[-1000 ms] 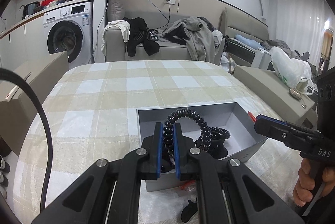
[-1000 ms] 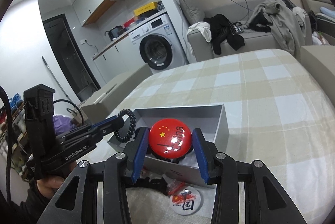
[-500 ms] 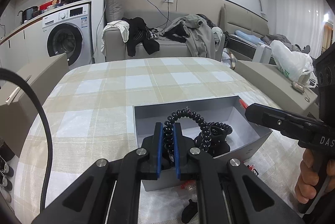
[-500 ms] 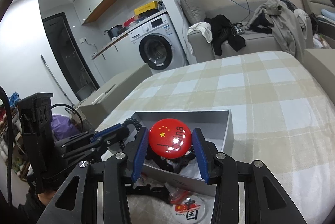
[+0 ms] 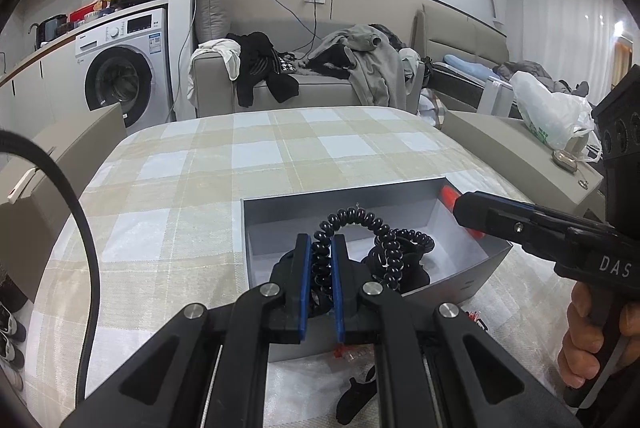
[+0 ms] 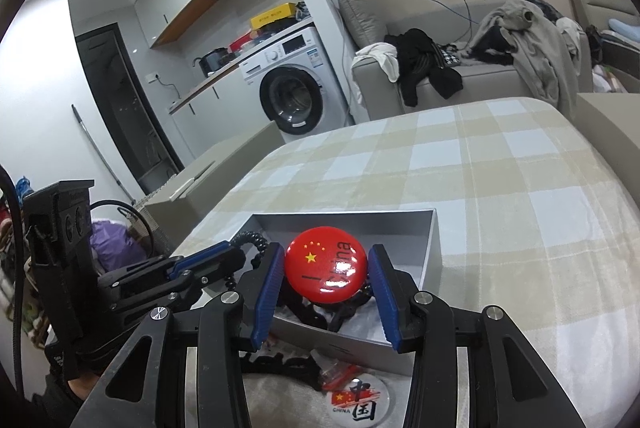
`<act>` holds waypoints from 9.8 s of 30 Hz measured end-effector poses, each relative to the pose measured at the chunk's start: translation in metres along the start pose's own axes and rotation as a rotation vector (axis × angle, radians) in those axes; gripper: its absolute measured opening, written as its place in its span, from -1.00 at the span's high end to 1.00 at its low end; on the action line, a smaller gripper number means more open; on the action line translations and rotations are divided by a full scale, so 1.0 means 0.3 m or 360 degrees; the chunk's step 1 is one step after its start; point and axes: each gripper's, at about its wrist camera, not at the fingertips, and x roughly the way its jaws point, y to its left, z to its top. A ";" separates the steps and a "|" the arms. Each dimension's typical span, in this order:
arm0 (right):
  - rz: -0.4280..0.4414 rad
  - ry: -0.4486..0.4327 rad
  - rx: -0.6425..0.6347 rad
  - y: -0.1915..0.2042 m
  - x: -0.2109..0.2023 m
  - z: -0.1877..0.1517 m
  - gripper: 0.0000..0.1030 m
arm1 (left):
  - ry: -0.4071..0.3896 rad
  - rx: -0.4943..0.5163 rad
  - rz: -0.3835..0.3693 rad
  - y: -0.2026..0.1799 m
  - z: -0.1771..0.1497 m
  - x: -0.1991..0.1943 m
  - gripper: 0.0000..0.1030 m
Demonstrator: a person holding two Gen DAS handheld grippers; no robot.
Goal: Organize jewelry
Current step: 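Carry the badge and hair tie over the grey box and open both grippers, then withdraw the right gripper from the box and move it to the white 'China' badge, then grasp the white 'China' badge with the right gripper while the left gripper grasps the black comb headband, then carry the white badge and headband into the grey box and open both grippers, then move the right gripper to a clear red-capped vial and grasp it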
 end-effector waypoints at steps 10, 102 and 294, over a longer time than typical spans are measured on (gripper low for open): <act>-0.0066 -0.0046 -0.0079 -0.012 -0.062 -0.019 -0.82 | -0.0069 -0.0023 -0.0068 -0.006 0.017 -0.063 -0.65; -0.0157 0.0474 -0.0356 0.027 -0.012 -0.212 0.19 | 0.0461 0.0088 -0.0052 -0.030 -0.175 0.014 -0.98; -0.0317 0.0569 -0.0381 0.070 0.082 -0.193 0.33 | 0.0231 0.0008 0.0044 -0.006 -0.157 -0.044 -0.98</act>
